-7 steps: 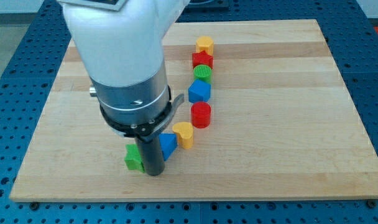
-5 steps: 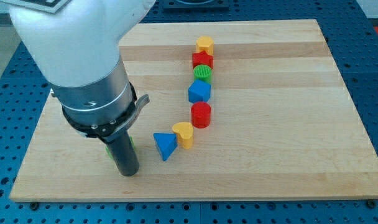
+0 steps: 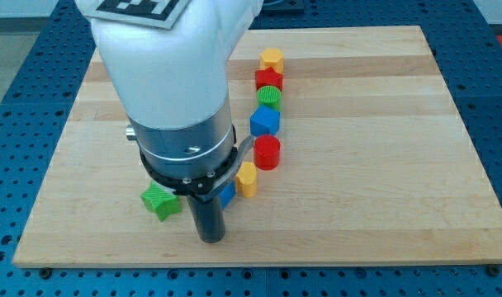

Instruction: Move the triangle to the left of heart

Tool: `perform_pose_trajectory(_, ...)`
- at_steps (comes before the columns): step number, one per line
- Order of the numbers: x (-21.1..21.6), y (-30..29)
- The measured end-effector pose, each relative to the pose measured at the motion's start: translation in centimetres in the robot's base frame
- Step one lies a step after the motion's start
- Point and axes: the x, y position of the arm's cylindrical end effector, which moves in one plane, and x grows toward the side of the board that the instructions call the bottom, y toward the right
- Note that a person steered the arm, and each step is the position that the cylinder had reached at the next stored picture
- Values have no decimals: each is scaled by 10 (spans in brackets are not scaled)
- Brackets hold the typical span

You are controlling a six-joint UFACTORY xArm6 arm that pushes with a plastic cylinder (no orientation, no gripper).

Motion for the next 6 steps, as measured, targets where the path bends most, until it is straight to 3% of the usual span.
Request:
perform_pose_trajectory(4, -7, -3)
perform_pose_trajectory(5, 8, 46)
perform_pose_trajectory(6, 1, 53)
